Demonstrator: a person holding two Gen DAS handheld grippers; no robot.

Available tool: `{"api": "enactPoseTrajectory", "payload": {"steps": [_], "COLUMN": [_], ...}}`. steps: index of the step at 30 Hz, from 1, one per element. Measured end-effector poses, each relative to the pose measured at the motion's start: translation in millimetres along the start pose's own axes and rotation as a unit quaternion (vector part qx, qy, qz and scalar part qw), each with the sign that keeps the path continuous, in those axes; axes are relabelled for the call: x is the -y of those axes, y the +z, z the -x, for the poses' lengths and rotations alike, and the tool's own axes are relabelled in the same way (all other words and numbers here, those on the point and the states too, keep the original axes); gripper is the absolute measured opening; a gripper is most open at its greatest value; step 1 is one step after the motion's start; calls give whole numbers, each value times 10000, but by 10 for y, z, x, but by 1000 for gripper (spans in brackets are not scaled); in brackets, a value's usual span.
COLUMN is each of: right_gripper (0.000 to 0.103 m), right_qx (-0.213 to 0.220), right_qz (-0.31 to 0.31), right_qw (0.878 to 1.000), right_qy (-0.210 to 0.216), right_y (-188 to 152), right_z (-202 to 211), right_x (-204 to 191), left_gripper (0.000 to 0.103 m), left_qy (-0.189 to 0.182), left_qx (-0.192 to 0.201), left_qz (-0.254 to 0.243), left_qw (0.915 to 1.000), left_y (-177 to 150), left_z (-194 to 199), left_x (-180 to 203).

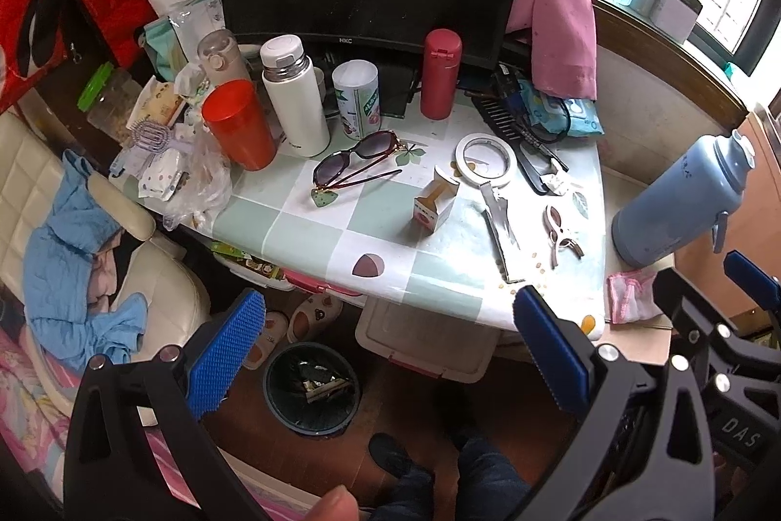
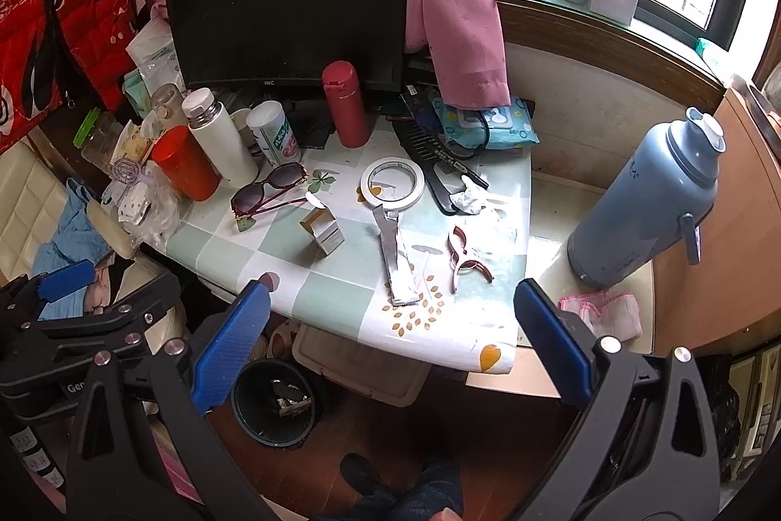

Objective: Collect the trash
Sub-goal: 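Move both tools toward the table over the box and foil wrapper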

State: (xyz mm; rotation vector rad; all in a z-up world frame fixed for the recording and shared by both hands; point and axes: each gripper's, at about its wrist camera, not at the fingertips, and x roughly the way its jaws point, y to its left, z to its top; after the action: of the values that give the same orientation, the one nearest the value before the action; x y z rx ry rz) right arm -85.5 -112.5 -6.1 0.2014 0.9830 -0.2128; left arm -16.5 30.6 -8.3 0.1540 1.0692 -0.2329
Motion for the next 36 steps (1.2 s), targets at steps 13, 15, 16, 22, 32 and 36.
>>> {"api": "enactPoseTrajectory", "payload": {"steps": [13, 15, 16, 22, 32, 36], "right_gripper": [99, 99, 99, 99, 99, 99], "right_qx": [42, 46, 46, 45, -31, -58], "right_qz": [-38, -35, -39, -33, -36, -73], "right_qw": [10000, 10000, 10000, 9999, 9999, 9999], "right_qy": [-63, -75, -80, -88, -108, -130], "right_y": [-51, -58, -61, -73, -70, -28], "right_z": [59, 64, 67, 80, 56, -16], "right_x": [-89, -110, -117, -142, -179, -102], "left_gripper": [99, 99, 99, 99, 99, 99], "left_qy": [-141, -154, -137, -156, -311, -269], "left_qx": [55, 53, 49, 60, 81, 9], "left_qz": [-123, -126, -114, -125, -25, -115], "left_qw": [9998, 9998, 9998, 9998, 9995, 9996], "left_y": [-37, -41, -42, -58, -41, -29], "left_z": [35, 36, 34, 60, 5, -69], "left_x": [-105, -129, -96, -125, -203, -134]}}
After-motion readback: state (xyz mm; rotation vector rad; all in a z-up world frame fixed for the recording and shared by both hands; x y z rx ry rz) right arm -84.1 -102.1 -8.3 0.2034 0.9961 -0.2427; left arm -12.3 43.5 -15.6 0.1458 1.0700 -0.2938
